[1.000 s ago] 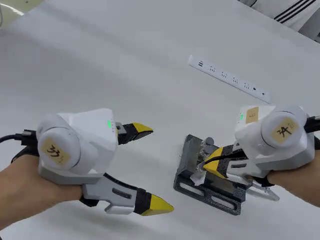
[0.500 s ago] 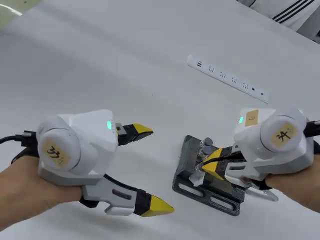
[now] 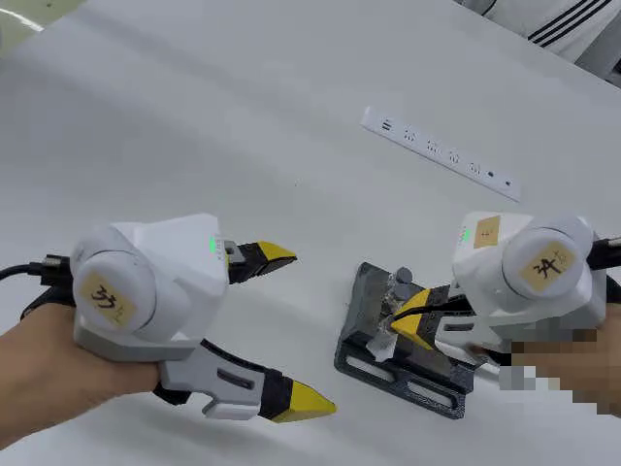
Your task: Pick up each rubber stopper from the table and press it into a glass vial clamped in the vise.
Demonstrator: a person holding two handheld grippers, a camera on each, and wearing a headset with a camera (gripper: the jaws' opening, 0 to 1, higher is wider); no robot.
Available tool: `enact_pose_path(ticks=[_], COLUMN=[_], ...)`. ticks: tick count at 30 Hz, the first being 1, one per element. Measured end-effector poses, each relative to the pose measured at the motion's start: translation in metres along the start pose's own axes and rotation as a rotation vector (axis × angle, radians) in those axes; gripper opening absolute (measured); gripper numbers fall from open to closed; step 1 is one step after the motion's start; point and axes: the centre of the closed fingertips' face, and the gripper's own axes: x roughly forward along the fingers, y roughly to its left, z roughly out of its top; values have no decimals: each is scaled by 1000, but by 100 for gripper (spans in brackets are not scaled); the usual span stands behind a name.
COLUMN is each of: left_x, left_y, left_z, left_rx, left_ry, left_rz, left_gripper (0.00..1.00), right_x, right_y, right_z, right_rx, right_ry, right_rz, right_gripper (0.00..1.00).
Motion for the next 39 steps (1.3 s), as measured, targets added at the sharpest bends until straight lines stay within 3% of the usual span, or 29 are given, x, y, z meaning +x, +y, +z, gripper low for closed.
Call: enact_pose_path(ticks=[39], left_x=[2], left_y=[-6], left_z=[2], left_rx=[14], left_ry=[11], left_rz=[-12], left_gripper=[85], right_x=[1], right_y=[1], right_z=[1], right_rx=[-38], right_ry=[35], right_rz=[-6], right_gripper=[0])
